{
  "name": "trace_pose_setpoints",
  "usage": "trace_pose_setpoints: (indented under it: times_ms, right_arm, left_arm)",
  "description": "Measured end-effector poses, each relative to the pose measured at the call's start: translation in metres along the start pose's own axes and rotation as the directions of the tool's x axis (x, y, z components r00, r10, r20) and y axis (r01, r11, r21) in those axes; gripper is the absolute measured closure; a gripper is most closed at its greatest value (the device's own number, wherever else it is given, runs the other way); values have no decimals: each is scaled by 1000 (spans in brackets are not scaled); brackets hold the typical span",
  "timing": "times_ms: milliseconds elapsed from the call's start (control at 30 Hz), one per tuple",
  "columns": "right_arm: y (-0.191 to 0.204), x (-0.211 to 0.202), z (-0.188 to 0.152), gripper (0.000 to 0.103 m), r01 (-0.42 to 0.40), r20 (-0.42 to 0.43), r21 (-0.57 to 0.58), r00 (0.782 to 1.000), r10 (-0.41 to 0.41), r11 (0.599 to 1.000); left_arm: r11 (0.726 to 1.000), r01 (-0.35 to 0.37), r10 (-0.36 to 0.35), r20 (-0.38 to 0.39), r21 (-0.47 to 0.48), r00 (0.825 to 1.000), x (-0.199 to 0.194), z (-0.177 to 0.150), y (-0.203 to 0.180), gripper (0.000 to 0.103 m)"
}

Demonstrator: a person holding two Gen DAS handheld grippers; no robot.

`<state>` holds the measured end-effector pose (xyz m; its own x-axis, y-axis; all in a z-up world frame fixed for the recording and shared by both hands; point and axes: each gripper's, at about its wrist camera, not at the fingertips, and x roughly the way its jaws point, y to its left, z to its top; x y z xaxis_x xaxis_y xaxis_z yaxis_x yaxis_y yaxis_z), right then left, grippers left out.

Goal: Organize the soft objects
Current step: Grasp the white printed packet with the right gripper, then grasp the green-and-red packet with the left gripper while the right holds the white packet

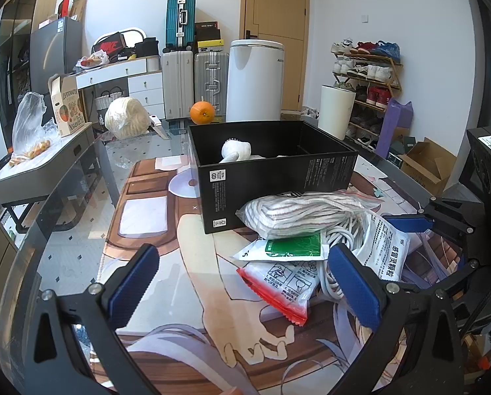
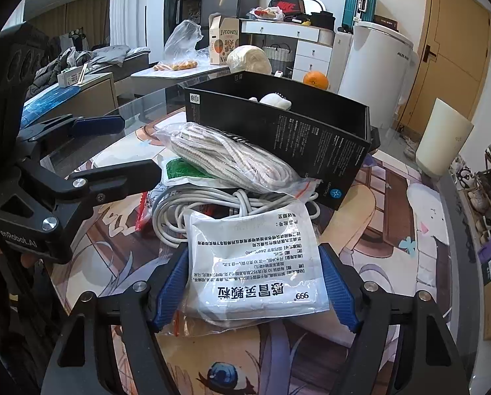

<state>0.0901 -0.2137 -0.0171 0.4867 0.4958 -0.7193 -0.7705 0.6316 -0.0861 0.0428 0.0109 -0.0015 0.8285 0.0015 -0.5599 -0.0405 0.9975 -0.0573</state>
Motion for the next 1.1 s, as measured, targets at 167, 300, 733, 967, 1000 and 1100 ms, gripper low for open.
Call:
trace_pose_setpoints:
  times_ms: [167, 300, 733, 967, 1000, 1100]
  right_arm:
    - [-4, -10, 0, 30, -19, 26, 10, 999, 18, 1000]
    - [-9, -22, -3, 31, -46, 60, 37, 997, 44, 998]
    - [-33, -40, -4, 30, -54, 114, 111, 993, 41, 992]
    - [-44, -52, -9, 30, -38, 135, 142, 991, 18, 989]
    - [-46, -54, -10, 30, -35, 136, 147, 991, 15, 989]
    - [-52, -57, -12, 30, -29, 139, 160, 990, 7, 987]
  left_arm:
    - [1000, 1, -1, -1, -2, 1000, 0, 0, 0, 0]
    - [1000, 1, -1, -1, -2, 1000, 0, -1, -1, 0]
    - [1000, -1, 2, -40, 16, 999, 6, 3, -4, 0]
    - [999, 28, -27, -48, 29, 998, 8, 13, -15, 0]
    - [999, 30, -29, -47, 35, 998, 9, 14, -18, 0]
    - [998, 37, -35, -45, 55, 998, 12, 21, -27, 0]
